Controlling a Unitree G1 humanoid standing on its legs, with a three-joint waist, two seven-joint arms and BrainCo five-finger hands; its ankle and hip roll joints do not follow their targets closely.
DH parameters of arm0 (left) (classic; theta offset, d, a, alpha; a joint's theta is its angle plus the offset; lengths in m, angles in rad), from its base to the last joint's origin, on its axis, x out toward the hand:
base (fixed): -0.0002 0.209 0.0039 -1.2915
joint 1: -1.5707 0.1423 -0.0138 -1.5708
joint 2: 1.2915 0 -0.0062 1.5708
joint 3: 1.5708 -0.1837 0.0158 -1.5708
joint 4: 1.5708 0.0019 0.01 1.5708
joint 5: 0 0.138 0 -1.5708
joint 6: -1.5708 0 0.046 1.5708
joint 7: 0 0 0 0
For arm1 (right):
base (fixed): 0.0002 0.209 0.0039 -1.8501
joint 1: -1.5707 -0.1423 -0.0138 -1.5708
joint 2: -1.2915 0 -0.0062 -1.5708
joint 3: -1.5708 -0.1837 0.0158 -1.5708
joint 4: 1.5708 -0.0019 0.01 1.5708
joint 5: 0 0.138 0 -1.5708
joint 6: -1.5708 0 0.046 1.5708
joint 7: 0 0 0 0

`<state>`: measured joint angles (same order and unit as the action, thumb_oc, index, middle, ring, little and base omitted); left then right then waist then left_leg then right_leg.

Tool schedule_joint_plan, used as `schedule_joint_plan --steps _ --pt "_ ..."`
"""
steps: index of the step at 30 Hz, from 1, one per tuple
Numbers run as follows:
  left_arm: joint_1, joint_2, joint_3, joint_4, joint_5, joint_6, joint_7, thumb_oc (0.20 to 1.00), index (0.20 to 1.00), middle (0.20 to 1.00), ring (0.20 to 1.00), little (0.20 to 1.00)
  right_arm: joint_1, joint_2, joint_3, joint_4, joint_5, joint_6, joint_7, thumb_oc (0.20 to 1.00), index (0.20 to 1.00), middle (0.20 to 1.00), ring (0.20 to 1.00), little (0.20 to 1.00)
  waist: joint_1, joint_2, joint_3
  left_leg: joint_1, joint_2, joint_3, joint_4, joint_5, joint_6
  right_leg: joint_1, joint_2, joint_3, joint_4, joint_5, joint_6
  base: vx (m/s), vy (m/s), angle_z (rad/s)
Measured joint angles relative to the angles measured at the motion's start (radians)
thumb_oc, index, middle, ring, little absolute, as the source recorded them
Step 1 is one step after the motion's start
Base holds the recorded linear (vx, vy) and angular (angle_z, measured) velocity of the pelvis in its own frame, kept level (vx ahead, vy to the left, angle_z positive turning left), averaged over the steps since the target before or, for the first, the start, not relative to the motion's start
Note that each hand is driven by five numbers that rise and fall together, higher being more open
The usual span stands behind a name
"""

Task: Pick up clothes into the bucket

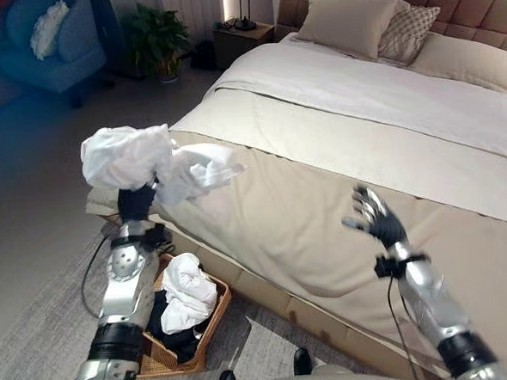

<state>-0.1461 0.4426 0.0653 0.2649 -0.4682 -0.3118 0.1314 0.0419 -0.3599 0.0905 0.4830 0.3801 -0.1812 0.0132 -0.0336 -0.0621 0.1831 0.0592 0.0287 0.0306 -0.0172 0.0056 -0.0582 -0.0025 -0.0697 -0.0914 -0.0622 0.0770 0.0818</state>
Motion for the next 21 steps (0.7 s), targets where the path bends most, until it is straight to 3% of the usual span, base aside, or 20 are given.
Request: schedule_joint_plan --steps 3,6,12,15,21 --pt "0.007 0.048 0.061 0.086 0.0 -0.01 0.03 0.2 0.2 0.2 0.2 0.2 -0.038 0.037 0.0 0.278 -0.039 0.009 -0.03 1.0 1.0 1.0 1.0 1.0 -0.001 -0.019 0.062 -0.103 -0.005 -0.003 0.071 -0.01 -0.002 -0.079 -0.002 0.007 0.023 0.016 -0.001 -0.13 0.014 -0.03" --pt "0.005 0.088 0.074 0.155 -0.004 -0.017 0.061 0.2 0.2 0.2 0.2 0.2 -0.043 0.047 0.035 0.392 -0.097 0.009 -0.045 1.0 1.0 1.0 1.0 1.0 0.0 -0.047 0.128 -0.172 -0.003 0.006 0.119 -0.021 -0.002 -0.139 -0.002 0.022 0.033 0.032 -0.001 -0.1 0.011 -0.11" --pt "-0.07 0.165 0.069 0.203 -0.005 -0.03 0.101 0.2 0.2 0.2 0.2 0.2 -0.073 0.055 0.054 0.468 -0.133 0.004 -0.061 1.0 1.0 1.0 1.0 1.0 -0.004 -0.099 0.212 -0.318 0.019 0.008 0.226 -0.06 -0.02 -0.228 0.001 0.022 0.022 0.027 0.001 -0.08 -0.017 -0.08" --pt "-0.157 0.211 0.064 0.278 -0.005 -0.032 0.141 0.2 0.2 0.2 0.2 0.2 -0.085 0.074 0.079 0.467 -0.133 0.0 -0.068 1.0 1.0 1.0 1.0 1.0 -0.006 -0.141 0.266 -0.391 0.019 0.004 0.293 -0.076 -0.022 -0.275 0.007 0.025 0.035 0.061 0.0 -0.05 -0.025 -0.01" --pt "-0.264 0.27 -0.022 0.38 0.005 -0.033 0.19 0.2 0.2 0.2 0.2 0.2 -0.103 0.079 0.116 0.445 -0.102 -0.03 -0.084 1.0 1.0 1.0 1.0 1.0 -0.008 -0.16 0.3 -0.541 0.044 -0.019 0.441 -0.125 -0.013 -0.368 0.034 0.022 0.068 0.09 -0.021 -0.03 -0.013 -0.03"
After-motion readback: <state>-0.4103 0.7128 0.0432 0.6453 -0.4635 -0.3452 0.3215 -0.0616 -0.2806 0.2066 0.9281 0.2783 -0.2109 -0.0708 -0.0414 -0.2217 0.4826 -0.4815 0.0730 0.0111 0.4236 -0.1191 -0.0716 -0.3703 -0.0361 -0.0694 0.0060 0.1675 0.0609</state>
